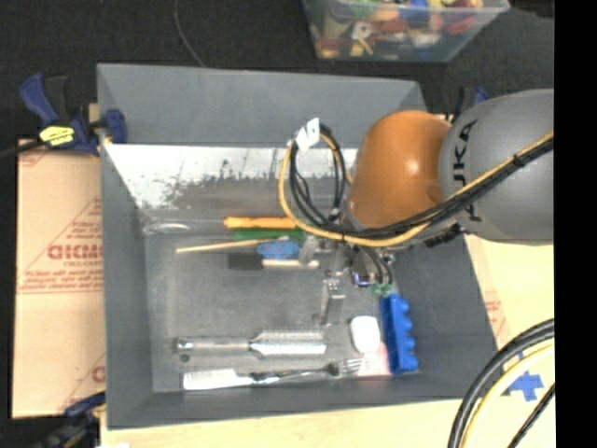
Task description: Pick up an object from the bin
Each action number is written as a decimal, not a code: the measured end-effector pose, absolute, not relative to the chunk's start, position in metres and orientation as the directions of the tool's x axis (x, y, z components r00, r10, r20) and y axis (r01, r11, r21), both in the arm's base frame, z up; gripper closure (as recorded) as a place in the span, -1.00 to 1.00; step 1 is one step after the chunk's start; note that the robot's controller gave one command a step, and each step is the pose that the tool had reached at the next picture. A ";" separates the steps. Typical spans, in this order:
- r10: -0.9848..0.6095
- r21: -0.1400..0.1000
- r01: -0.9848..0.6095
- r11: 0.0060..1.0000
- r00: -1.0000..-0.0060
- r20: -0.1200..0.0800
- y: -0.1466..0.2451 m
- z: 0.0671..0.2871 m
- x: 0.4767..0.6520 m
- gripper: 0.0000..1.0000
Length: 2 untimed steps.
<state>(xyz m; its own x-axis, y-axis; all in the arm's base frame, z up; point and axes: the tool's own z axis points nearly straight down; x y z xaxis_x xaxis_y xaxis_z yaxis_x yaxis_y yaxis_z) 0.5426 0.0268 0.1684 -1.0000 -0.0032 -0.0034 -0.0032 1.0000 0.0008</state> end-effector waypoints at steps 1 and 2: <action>-0.002 0.001 -0.002 1.000 -1.000 -0.003 0.027 0.168 0.543 -1.00; -0.099 0.001 -0.099 0.995 -0.995 -0.001 0.057 0.069 0.501 -1.00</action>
Offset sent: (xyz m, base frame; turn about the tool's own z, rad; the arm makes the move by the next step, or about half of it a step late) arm -0.0403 0.0310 -0.0984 -0.0955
